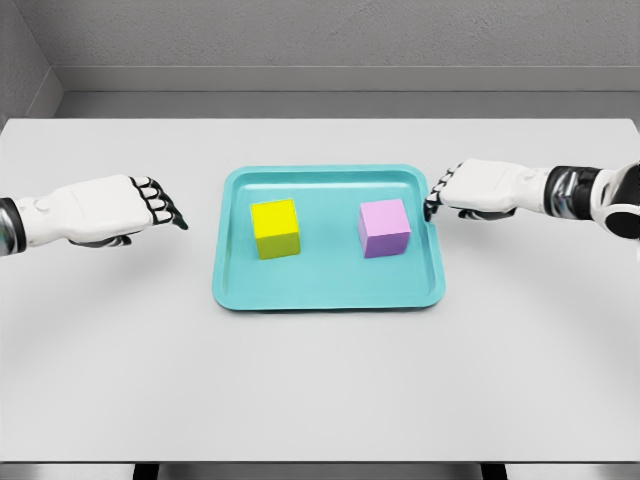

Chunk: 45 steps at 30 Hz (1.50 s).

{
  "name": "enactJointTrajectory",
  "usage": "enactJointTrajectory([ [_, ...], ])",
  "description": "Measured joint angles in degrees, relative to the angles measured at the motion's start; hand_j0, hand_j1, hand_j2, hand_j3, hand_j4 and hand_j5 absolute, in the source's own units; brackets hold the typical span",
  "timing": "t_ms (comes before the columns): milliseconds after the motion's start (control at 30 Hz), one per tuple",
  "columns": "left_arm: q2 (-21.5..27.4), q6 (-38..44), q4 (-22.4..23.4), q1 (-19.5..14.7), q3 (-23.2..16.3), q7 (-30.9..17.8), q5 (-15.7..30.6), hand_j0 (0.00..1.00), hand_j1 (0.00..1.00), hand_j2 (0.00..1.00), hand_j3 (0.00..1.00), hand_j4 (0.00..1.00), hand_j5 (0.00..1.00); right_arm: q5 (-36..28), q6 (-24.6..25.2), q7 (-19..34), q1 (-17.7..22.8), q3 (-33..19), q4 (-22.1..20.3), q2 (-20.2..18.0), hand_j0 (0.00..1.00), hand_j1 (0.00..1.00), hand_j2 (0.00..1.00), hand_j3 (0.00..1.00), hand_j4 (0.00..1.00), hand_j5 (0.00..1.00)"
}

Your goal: Push two cubes

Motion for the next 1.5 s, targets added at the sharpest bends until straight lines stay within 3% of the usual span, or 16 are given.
enactJointTrajectory([
  [867, -4.9, 0.0, -0.3, -1.8, -2.1, -2.0, -0.1, 0.80, 0.80, 0.80, 0.80, 0.80, 0.80, 0.5, 1.2, 0.0, 1.2, 0.3, -0.6, 3.9, 0.61, 0.61, 0.61, 0.61, 0.61, 0.61],
  [1100, -6.1, 0.0, -0.3, -2.4, -2.7, -3.3, -0.2, 0.80, 0.80, 0.80, 0.80, 0.80, 0.80, 0.9, 0.7, 0.0, 1.7, 1.5, -3.5, 4.1, 0.61, 0.61, 0.61, 0.61, 0.61, 0.61],
  [1500, -8.4, 0.0, -0.2, -3.0, -3.0, -4.6, -0.5, 0.80, 0.80, 0.80, 0.80, 0.80, 0.80, 1.6, 0.1, 0.0, 1.1, 2.1, -3.5, 5.7, 0.61, 0.61, 0.61, 0.61, 0.61, 0.61],
])
